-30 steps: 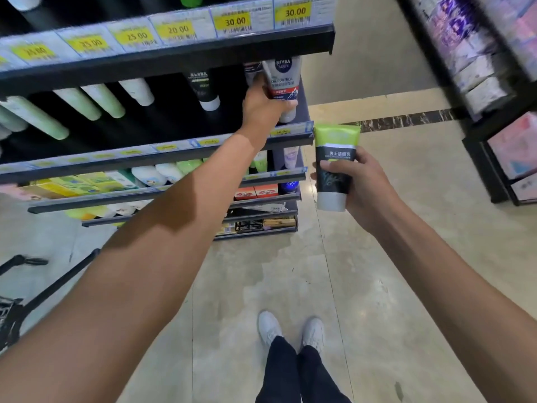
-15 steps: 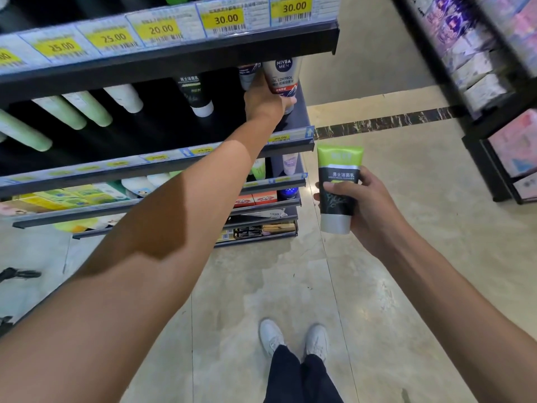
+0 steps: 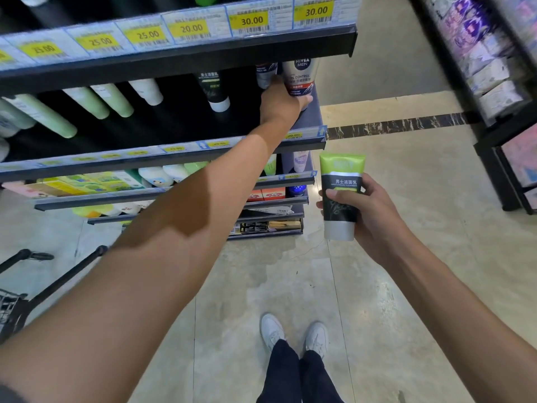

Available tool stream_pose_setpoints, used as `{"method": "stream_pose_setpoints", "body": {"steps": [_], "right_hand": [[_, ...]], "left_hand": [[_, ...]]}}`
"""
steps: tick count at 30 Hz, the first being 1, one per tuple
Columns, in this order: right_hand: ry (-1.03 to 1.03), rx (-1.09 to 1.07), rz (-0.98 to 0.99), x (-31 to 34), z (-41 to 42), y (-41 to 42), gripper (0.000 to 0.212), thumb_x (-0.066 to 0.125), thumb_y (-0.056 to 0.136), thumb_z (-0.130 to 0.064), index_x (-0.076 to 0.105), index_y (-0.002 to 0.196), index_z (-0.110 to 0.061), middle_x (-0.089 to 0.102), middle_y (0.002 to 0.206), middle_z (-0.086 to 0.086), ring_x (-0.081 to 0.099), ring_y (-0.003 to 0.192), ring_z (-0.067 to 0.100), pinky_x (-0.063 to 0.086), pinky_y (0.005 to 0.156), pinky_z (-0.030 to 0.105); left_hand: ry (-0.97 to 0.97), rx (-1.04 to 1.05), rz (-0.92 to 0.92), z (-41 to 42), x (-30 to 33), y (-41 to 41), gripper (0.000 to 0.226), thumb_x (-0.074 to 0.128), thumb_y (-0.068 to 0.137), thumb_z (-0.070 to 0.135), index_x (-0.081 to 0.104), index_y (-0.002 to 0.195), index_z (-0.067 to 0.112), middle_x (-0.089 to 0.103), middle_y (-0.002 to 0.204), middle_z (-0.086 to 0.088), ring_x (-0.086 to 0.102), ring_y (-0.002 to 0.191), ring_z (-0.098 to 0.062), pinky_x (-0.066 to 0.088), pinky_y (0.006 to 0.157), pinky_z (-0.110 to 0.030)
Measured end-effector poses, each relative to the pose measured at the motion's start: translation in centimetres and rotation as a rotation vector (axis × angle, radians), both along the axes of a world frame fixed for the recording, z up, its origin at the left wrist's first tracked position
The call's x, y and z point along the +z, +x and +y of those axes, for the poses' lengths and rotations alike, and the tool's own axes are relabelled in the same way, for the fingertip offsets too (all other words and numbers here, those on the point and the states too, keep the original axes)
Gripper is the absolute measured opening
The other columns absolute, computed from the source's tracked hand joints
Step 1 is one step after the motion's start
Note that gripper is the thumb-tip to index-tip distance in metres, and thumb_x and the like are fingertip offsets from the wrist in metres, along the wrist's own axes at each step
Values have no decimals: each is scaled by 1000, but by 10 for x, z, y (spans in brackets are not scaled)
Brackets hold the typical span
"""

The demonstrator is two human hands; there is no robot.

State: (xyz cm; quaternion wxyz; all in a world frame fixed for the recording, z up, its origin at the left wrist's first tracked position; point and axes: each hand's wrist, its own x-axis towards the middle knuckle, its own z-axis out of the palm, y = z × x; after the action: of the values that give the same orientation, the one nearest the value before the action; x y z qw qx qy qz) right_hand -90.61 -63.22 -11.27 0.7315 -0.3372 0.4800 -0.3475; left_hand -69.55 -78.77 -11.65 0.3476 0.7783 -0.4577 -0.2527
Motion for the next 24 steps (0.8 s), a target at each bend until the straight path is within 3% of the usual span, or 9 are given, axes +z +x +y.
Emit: {"method": "stream_pose_setpoints", "body": {"steps": [4,7,10,13,17,24], "right_hand": [[15,37,4,11,14,2,50,78,83,-2,60,129,-13,75,114,13,76,95,34,61,72,40],[32,81,-11,24,23,10,51,78,85,-3,60,131,-14,76,116,11,76,100,32,62,74,39],[30,124,-39,31,28,25,52,75,86,0,58,134,-10,74,122,13,73,110,35,61,89,49],[-10,157,-39,34,26,49,51,76,85,2,59,132,-10,72,126,16,70,115,37,57,98,54],[-73,147,-15,36,18,96,47,77,84,3,61,127,-9,73,123,16,72,111,32,58,98,49],[-264,40,108,39,-10,177,48,82,80,1,61,123,-4,77,111,7,74,106,27,58,98,48]], "left_hand": [[-88,-25,-45,51,12,9,53,79,84,40,61,125,12,71,122,-5,66,113,-25,54,96,-41],[-18,-54,-167,93,20,32,65,72,90,45,52,142,12,62,134,-9,59,123,-27,50,100,-42],[61,-91,-272,131,19,74,72,69,93,44,42,151,10,54,145,-11,51,134,-28,45,110,-43],[98,-115,-432,153,15,123,76,72,92,44,42,149,5,55,140,-17,53,131,-33,45,109,-46],[192,-191,-597,158,10,176,78,77,88,43,45,147,5,58,134,-19,56,124,-38,45,106,-47],[222,-395,-660,161,-7,235,57,77,89,35,58,135,9,61,131,-13,61,115,-37,51,96,-49]]}}
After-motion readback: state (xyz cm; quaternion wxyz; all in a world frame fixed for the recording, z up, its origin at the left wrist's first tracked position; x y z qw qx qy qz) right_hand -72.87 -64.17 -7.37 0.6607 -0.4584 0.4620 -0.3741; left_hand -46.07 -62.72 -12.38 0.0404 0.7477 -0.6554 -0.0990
